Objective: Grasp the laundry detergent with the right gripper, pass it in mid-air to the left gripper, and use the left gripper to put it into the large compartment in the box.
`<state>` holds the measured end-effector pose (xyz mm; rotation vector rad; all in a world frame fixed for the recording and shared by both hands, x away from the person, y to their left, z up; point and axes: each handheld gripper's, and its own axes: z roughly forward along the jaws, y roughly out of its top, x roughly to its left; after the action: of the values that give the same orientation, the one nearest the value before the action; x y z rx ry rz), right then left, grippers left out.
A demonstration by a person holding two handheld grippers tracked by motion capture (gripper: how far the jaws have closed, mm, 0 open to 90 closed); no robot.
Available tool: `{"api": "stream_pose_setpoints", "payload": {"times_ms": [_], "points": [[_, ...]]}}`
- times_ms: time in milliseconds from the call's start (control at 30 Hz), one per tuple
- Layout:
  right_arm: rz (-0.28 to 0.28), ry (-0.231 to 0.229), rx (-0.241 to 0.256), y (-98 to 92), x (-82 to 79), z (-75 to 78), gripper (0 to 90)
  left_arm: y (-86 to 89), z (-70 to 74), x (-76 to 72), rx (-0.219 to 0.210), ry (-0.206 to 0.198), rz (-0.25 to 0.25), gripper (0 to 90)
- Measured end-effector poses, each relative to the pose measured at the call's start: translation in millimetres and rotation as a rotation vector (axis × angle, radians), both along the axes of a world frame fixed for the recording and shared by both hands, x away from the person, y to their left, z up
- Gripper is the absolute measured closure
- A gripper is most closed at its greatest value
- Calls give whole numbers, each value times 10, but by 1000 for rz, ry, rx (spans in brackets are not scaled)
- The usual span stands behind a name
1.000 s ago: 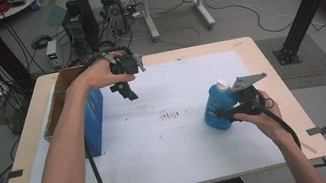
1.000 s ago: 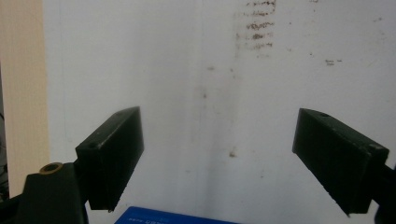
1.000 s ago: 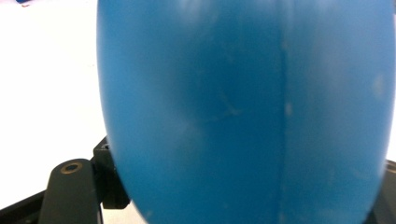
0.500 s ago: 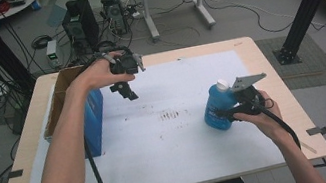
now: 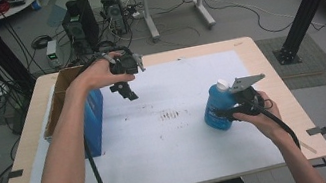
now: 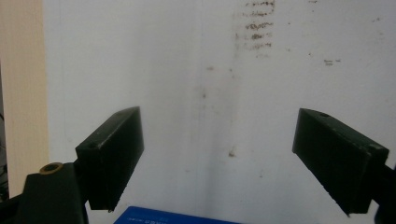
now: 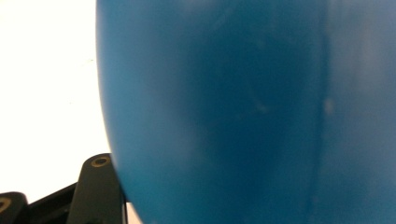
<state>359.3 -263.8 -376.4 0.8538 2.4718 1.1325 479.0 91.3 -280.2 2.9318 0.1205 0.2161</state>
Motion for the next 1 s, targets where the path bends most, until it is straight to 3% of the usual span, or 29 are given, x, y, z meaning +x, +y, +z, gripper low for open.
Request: {"api": "stream_pose_setpoints", "payload": {"times_ms": [767, 1000], "points": [[11, -2, 8, -2, 1, -9, 417, -16, 13, -7, -18, 0, -5, 171], [39, 2, 65, -60, 22, -40, 441, -37, 13, -11, -17, 2, 0, 171]]}}
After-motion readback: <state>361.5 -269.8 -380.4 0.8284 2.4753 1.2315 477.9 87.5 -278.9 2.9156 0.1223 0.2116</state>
